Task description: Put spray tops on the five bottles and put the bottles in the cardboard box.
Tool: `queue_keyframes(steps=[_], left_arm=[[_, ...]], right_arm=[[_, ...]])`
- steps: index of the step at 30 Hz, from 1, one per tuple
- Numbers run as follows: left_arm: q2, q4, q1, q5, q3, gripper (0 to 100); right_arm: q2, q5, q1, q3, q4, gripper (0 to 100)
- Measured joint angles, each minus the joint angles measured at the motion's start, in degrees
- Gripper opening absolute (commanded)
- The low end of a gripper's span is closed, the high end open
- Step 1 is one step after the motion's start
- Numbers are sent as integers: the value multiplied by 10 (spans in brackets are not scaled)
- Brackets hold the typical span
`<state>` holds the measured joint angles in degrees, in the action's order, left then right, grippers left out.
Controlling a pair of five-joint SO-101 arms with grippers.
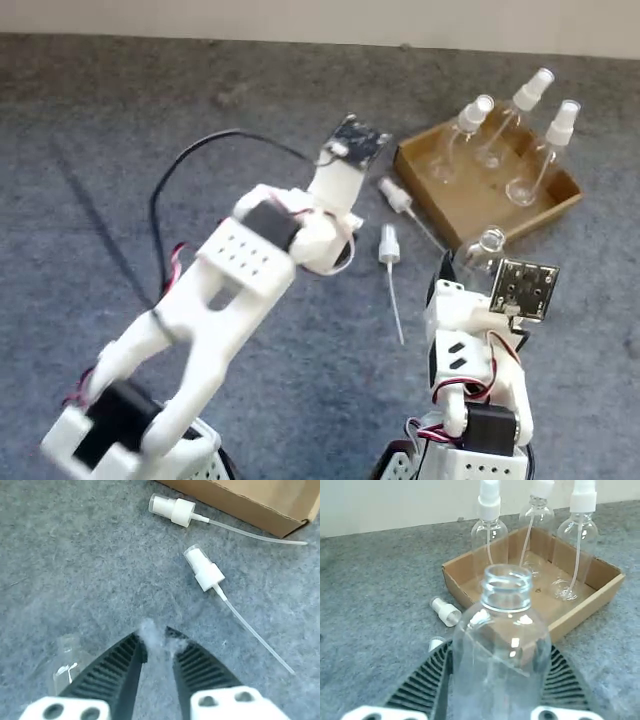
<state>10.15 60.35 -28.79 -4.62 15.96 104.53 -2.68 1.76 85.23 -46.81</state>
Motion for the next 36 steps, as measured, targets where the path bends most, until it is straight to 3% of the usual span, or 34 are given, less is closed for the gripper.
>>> queue_keyframes(steps=[6, 13, 20, 36], left_arm=[[-151, 0, 0, -8, -87, 286], [-295, 0, 0, -115, -188, 364], [-367, 0, 0, -173, -236, 369], [-498, 2, 8, -182, -336, 368]], right_arm=[[0, 0, 49, 1, 19, 159], [1, -1, 75, 33, 59, 159], [1, -1, 75, 33, 59, 159], [1, -1, 75, 33, 59, 159]])
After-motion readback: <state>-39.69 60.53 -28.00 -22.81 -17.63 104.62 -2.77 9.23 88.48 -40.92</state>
